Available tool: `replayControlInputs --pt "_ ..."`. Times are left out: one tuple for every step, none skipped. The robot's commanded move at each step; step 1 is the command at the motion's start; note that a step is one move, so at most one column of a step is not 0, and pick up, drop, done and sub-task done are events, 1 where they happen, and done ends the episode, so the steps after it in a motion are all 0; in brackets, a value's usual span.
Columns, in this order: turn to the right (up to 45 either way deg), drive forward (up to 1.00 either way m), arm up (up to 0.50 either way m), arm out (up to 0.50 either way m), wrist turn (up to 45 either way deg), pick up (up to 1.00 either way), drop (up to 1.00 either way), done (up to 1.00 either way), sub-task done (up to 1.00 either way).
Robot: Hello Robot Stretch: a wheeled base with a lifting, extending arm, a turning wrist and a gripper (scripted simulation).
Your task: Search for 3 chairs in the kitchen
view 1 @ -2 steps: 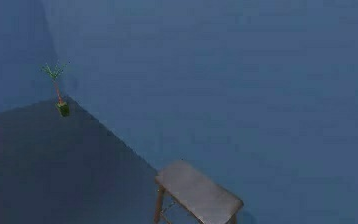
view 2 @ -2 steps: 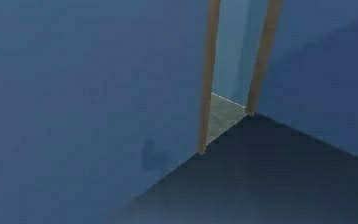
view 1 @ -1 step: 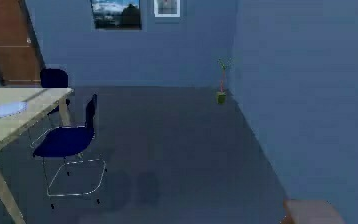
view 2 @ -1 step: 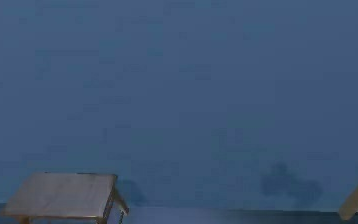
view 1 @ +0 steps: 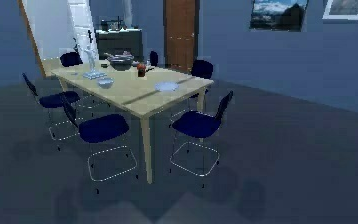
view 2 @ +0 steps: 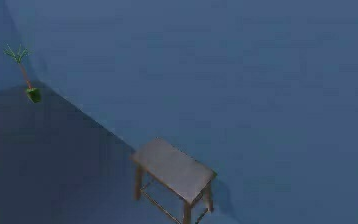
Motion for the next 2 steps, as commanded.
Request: replayControlInputs --pt "0.0 0.25 0.00 0.00 0.0 0.00 0.00 0.00 0.00" --pt "-45.0 0.00 0.00 0.00 0.0 0.00 0.00 0.00 0.00"
